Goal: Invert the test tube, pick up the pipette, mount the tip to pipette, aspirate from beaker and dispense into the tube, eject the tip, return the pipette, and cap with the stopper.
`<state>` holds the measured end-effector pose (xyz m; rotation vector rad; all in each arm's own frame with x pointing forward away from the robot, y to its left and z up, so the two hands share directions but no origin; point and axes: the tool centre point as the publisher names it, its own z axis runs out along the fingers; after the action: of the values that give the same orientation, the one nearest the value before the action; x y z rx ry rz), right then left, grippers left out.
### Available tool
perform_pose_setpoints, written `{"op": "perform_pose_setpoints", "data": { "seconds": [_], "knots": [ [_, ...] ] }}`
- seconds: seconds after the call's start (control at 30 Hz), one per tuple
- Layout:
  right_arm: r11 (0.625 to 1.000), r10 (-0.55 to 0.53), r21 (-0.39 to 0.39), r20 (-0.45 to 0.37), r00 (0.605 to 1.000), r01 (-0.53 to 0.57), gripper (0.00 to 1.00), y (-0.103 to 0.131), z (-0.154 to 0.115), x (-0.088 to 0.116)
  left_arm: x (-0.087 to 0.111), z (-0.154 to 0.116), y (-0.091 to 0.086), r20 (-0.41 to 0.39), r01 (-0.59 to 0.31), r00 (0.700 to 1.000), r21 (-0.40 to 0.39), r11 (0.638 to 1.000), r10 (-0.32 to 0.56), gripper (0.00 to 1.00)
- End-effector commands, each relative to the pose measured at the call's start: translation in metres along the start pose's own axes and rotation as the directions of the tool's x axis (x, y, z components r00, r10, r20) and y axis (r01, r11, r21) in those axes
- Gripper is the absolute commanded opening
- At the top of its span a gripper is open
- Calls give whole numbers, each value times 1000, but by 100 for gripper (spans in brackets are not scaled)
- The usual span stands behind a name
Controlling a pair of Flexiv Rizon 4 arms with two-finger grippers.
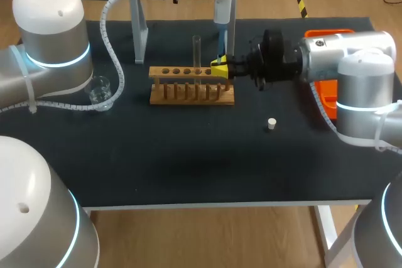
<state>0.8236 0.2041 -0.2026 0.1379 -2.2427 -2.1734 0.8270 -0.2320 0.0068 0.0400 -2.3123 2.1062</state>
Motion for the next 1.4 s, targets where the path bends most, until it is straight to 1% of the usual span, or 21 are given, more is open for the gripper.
{"op": "perform_pose_setpoints", "data": {
  "seconds": [0.03,0.43,0.97,1.17,1.4],
  "knots": [
    [1000,-1,1,-8,1000,1,0,1,1,1,-1,0,1,-1,0,1000,1,1000,0,0],
    [1000,-2,-5,-8,1000,2,0,3,1,2,-1,0,1,-1,0,1000,1,1000,0,0],
    [998,38,-54,5,999,-38,0,9,2,4,-1,0,1,-1,0,1000,1,1000,0,0],
    [998,34,-55,8,999,-33,0,15,2,3,-1,0,1,-1,0,1000,1,1000,0,0],
    [998,15,-57,13,1000,-14,0,28,1,-2,-1,0,1,-1,0,1000,1,1000,0,0]
  ]
}}
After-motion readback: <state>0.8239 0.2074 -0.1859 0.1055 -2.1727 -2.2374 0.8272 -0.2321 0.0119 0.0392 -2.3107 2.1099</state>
